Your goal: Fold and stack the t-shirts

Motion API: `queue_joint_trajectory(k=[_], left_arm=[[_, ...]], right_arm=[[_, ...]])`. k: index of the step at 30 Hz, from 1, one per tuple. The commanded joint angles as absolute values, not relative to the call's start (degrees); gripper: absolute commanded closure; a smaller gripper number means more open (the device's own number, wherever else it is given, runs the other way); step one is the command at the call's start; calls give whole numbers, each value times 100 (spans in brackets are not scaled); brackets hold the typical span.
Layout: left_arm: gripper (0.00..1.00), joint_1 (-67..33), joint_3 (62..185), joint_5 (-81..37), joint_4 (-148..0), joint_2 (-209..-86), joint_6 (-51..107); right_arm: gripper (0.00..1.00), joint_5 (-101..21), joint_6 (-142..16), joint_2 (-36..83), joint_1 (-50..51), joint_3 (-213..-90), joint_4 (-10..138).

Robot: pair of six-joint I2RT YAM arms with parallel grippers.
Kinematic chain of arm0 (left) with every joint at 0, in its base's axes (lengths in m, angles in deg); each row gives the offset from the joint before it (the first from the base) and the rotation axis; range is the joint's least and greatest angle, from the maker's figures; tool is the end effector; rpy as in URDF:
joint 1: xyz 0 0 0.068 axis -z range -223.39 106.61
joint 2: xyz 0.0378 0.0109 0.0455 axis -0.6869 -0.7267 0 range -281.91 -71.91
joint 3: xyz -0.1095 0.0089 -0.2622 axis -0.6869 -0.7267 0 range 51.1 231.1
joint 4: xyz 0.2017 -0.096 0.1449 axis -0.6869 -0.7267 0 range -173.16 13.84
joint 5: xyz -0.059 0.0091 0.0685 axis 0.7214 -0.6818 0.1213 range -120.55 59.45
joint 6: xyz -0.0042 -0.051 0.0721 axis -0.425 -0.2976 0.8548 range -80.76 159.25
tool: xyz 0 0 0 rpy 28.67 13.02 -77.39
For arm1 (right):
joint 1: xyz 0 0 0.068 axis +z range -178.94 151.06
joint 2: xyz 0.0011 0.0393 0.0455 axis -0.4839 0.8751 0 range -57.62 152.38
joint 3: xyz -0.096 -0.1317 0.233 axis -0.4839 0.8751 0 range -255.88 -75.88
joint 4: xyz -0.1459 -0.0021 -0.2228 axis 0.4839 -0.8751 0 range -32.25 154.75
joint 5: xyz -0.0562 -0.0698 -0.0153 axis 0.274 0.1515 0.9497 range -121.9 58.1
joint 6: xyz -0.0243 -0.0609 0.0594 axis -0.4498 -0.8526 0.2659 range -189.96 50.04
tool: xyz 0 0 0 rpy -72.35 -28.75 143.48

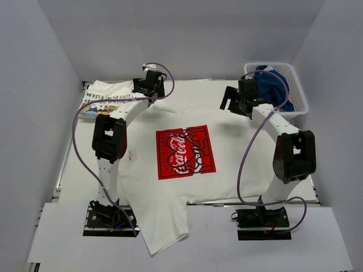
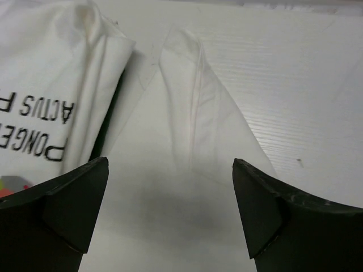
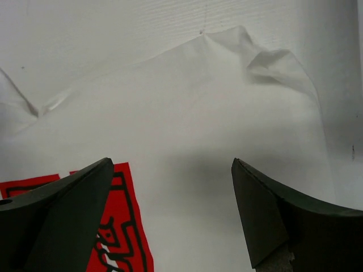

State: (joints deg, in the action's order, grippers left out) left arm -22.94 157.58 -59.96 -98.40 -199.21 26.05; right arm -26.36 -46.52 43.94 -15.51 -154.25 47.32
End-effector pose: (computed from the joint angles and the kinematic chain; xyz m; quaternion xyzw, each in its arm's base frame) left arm 0.5254 -0.1547 0.2028 -0.0448 0.8918 0.1114 0.4361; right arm 0.4341 0.0958 0.2413 0.0992 0.9023 0.0903 0.4097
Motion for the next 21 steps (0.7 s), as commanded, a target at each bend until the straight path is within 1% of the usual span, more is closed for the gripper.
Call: queue_joint_trajectory(k=[1, 5, 10, 13, 16, 21], left_arm=[[0, -2273, 15142, -5823, -9365, -18549, 2405], [0, -2221, 14200, -5700, -9365, -17828, 2036], [0, -2220, 13339, -5700, -9821, -17229, 1579], [0, -2168, 12777, -5534, -9822, -16886, 1446], [0, -2168, 12581, -5375, -9629, -16885, 1446], [0, -2168, 13378, -5375, -10156, -18140, 1384]], right_arm=[[10, -2830, -4746, 3863, -1523, -15034, 4981], [10, -2619, -4754, 3617, -1523, -14629, 4885], [10, -2838, -4904, 3528, -1436, -14286, 4946], [10, -2952, -4930, 3677, -1322, -14189, 4937], [10, -2848, -4895, 3896, -1260, -14136, 4937], [10, -2522, -4702, 4134, -1286, -14310, 4884]])
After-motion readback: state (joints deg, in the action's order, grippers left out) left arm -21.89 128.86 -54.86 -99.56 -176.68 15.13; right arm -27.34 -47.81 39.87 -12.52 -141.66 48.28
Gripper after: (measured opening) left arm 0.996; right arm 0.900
